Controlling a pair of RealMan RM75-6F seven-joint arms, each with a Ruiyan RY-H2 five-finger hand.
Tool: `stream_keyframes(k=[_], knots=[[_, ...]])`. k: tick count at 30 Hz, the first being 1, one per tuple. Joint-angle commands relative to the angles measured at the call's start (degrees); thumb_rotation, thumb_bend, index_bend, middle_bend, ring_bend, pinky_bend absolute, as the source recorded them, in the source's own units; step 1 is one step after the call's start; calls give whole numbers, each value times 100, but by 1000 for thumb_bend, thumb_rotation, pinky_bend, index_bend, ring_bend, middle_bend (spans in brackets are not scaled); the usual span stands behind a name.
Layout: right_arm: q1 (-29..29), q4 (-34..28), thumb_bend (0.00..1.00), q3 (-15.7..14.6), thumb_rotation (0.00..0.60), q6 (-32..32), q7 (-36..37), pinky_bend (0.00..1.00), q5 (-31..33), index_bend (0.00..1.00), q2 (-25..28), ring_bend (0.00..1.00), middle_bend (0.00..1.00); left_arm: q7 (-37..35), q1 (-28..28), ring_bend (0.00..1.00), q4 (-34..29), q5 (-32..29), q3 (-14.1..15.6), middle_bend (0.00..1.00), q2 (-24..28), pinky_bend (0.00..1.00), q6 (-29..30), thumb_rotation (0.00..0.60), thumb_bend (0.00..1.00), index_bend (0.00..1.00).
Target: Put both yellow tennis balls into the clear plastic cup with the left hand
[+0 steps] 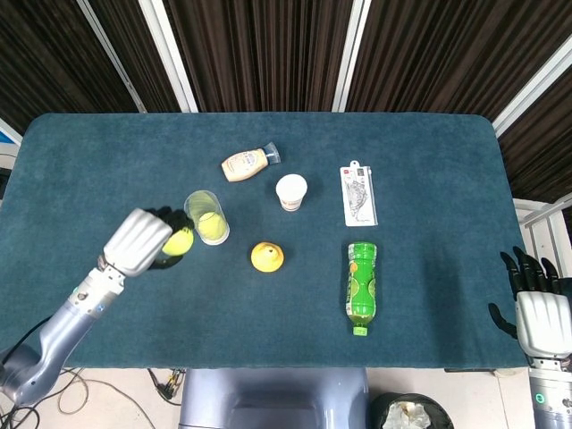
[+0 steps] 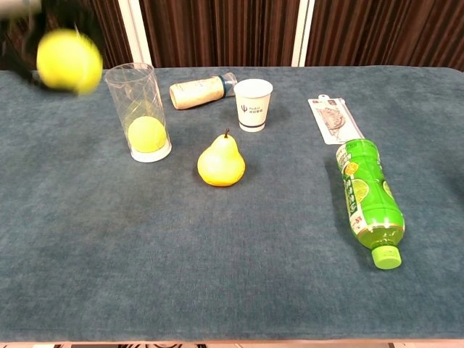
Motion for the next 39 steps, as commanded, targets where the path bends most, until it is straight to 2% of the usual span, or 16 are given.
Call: stream_keyframes(k=[1, 4, 7, 12, 16, 21, 26, 29, 34, 39], knots=[[2, 10, 340, -1, 600, -10, -8, 87, 11, 119, -9, 121, 75, 296, -318, 438, -370, -693, -483, 521, 162, 635, -158, 600, 347, 457], [11, 28, 340, -4, 600, -43, -13, 87, 29, 119, -20, 121, 75, 640, -566, 438, -327, -1174, -686, 517, 104, 633, -356, 600, 345, 457], [16, 40, 340, -11, 600, -64, -16, 87, 34, 118, -25, 121, 75, 1352, -873, 438, -165, -1790, -792, 511, -116, 632, -466, 600, 344, 456], [19, 60, 339, -7, 600, -66, -30, 87, 41, 119, -38, 121, 75, 2186, -1244, 437, 59, -2523, -838, 509, -607, 631, -346, 600, 342, 456], [18, 61, 340, -5, 600, -58, -29, 87, 37, 119, -37, 121, 75, 2634, -1425, 437, 316, -2885, -804, 508, -917, 631, -194, 600, 340, 456], [19, 71, 340, 2, 600, -60, -17, 87, 47, 118, -34, 121, 75, 2805, -1546, 437, 523, -3269, -789, 503, -1158, 631, -154, 600, 337, 455], [16, 74, 339, 8, 600, -54, -13, 87, 54, 118, -33, 121, 75, 2837, -1604, 433, 670, -3385, -706, 499, -1256, 631, -176, 600, 319, 454], [18, 75, 340, 6, 600, -58, -11, 87, 53, 119, -36, 121, 75, 2828, -1619, 428, 681, -3437, -682, 487, -1269, 630, -183, 600, 275, 449], [13, 57, 340, 3, 600, -48, 3, 87, 42, 119, -32, 121, 75, 2872, -1631, 393, 643, -3546, -628, 415, -1200, 627, -204, 600, 103, 406], [9, 44, 340, 6, 600, -45, 3, 87, 51, 119, -23, 121, 75, 2951, -1657, 280, 531, -3812, -620, 288, -1107, 535, -208, 600, 8, 345]])
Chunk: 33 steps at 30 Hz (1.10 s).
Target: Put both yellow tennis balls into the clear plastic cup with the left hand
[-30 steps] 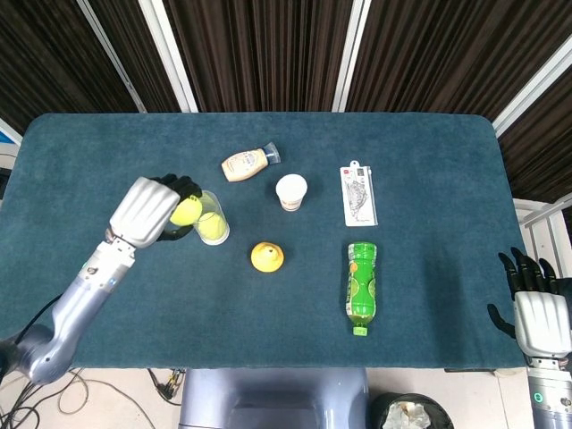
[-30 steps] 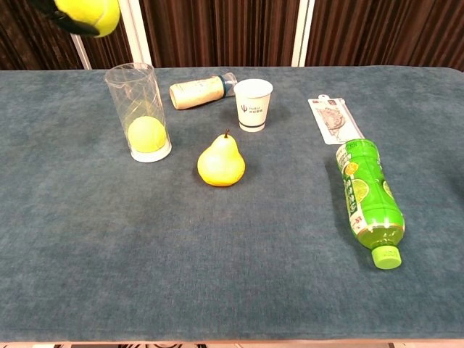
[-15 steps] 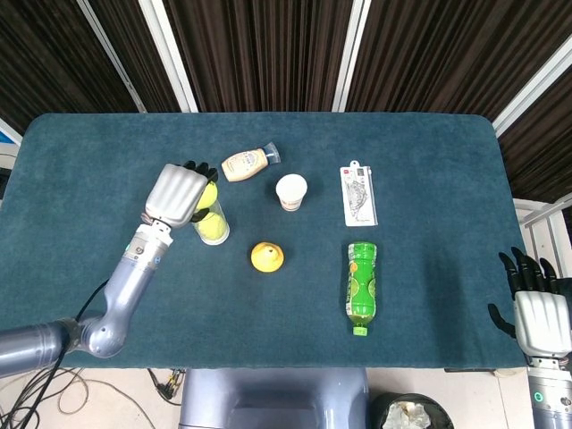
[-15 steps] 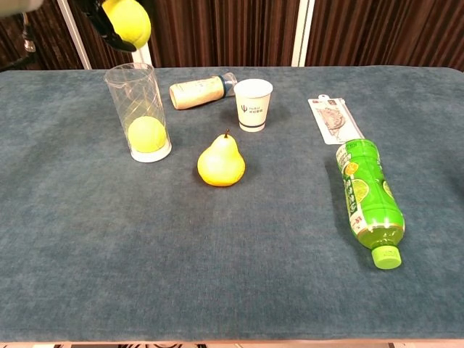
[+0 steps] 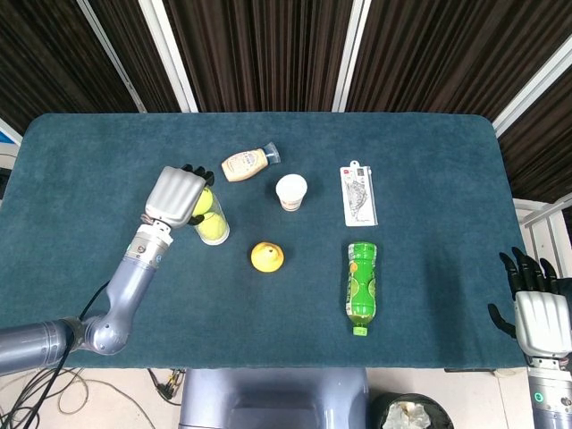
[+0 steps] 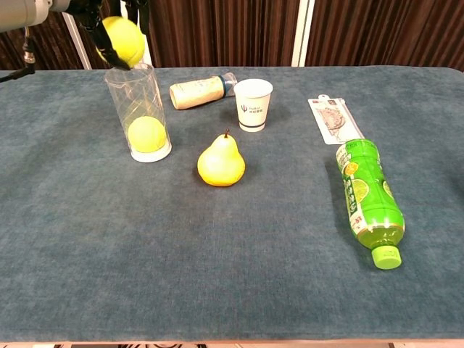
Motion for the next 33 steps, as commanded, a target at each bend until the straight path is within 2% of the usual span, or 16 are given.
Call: stream_keyframes(k=[1, 3, 6, 12, 16, 19, 21, 24, 27, 31, 33], knots=[[-4, -8, 340, 1, 600, 7, 2, 87, -1, 119, 4, 121, 75, 117, -36, 251, -88, -190, 25, 269, 69, 498, 13, 600, 3, 336], [-5, -13, 340, 8, 600, 14, 0, 87, 4, 119, 7, 121, 75, 191, -65, 197, -150, -316, 36, 247, 96, 405, 34, 600, 0, 327], [-6, -17, 339, 12, 600, 17, -9, 87, 11, 119, 6, 121, 75, 230, -107, 168, -237, -401, 37, 233, 139, 344, 21, 600, 0, 325], [-11, -23, 340, 13, 600, 36, 3, 87, -5, 118, 10, 121, 75, -22, -32, 141, -621, -68, -62, 214, 370, 313, 270, 600, 0, 305], [-17, -43, 339, 23, 600, 56, 37, 87, -10, 119, 31, 121, 75, 34, 214, 135, -1167, 393, 37, 194, 779, 318, 748, 600, 5, 253], [-32, -74, 340, 22, 600, 91, 68, 87, -32, 119, 54, 121, 75, 321, 548, 122, -1665, 816, 335, 163, 1208, 309, 1248, 600, 7, 237], [-40, -94, 340, 25, 600, 110, 86, 87, -43, 118, 69, 121, 75, 426, 854, 99, -1919, 1236, 637, 135, 1502, 285, 1557, 600, 7, 228], [-41, -112, 340, 18, 600, 117, 95, 87, -64, 119, 77, 121, 75, 210, 1380, 87, -2120, 1904, 1107, 111, 1811, 265, 1928, 600, 7, 223], [-40, -120, 339, 5, 600, 114, 104, 87, -86, 119, 75, 121, 75, -311, 1850, 63, -2060, 2494, 1561, 74, 1965, 231, 2075, 600, 7, 217], [-33, -118, 339, -14, 600, 105, 108, 87, -125, 119, 75, 121, 75, -1175, 2528, 20, -1485, 3354, 2173, 35, 1956, 184, 2342, 600, 7, 201], [-31, -114, 339, -23, 600, 104, 128, 87, -146, 119, 74, 121, 75, -1549, 2761, 16, -1248, 3557, 2342, 28, 1903, 171, 2429, 600, 7, 192]])
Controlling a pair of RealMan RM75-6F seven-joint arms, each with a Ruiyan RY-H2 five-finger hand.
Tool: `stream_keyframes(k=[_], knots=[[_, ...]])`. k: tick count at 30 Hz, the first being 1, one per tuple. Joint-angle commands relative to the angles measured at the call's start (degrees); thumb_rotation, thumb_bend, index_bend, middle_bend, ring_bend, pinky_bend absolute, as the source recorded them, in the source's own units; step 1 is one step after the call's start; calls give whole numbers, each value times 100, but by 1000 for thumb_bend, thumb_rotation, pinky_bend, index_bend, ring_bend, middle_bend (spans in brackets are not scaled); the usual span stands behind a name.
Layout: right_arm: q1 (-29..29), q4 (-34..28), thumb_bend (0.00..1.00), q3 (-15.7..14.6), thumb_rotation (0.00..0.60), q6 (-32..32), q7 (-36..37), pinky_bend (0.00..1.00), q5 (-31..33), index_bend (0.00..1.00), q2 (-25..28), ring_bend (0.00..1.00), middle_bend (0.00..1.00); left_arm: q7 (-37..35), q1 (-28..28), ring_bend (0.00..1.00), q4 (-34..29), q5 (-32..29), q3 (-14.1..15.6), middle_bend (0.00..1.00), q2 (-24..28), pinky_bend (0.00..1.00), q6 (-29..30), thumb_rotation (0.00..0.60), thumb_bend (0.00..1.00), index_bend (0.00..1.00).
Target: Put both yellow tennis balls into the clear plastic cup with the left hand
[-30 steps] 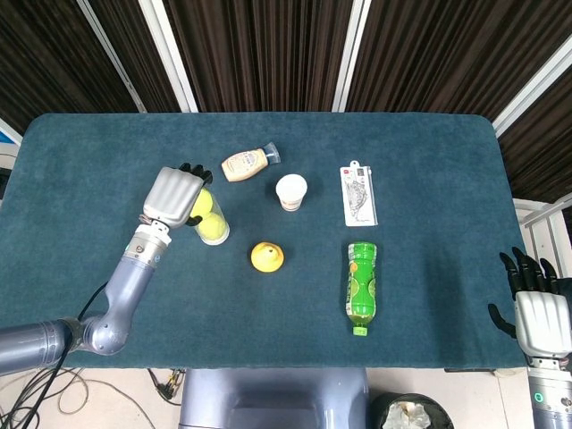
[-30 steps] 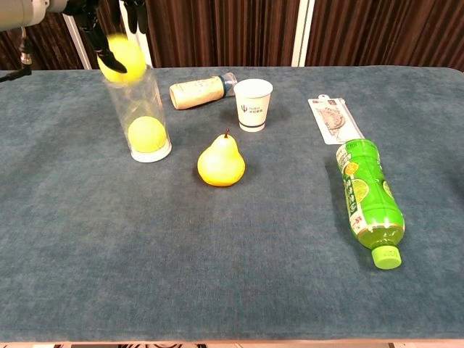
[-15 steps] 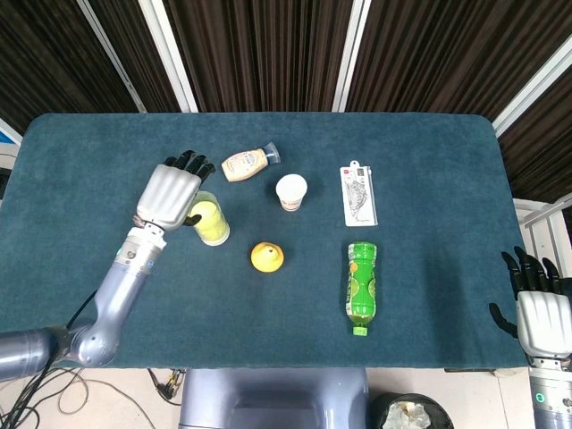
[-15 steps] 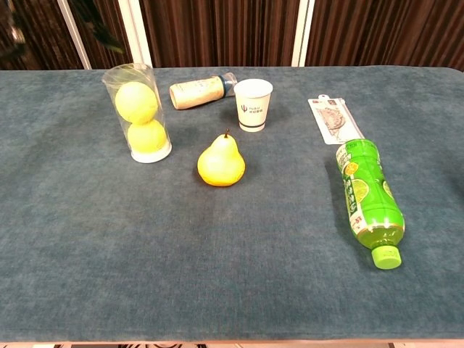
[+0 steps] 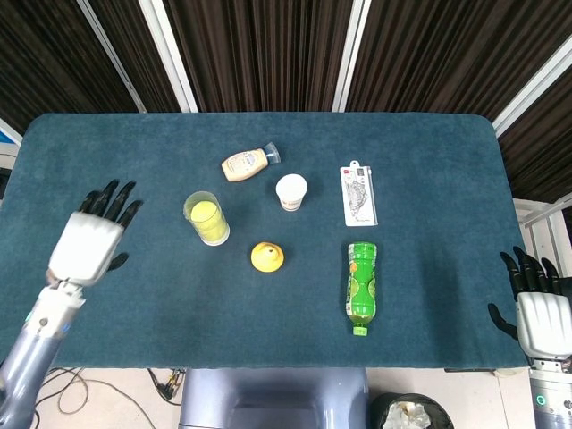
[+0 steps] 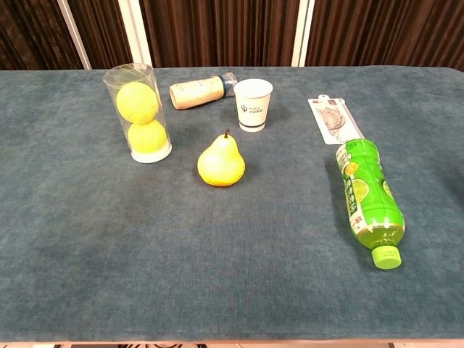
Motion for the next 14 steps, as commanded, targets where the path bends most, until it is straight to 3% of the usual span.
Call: stream_keyframes(k=[1, 7, 14], knots=[[5, 14, 340, -16, 600, -5, 25, 87, -34, 119, -3, 121, 75, -1082, 788, 16, 708, 744, 642, 27, -10, 168, 399, 600, 7, 190], [32, 78, 339, -62, 600, -32, 110, 87, -143, 119, -7, 121, 75, -1720, 1277, 15, 1959, 1265, 811, 24, -496, 152, 701, 600, 7, 183], [29, 78, 340, -72, 600, -14, 148, 87, -182, 119, 17, 121, 75, -2208, 1498, 0, 2704, 1274, 703, 15, -875, 137, 629, 600, 7, 166]])
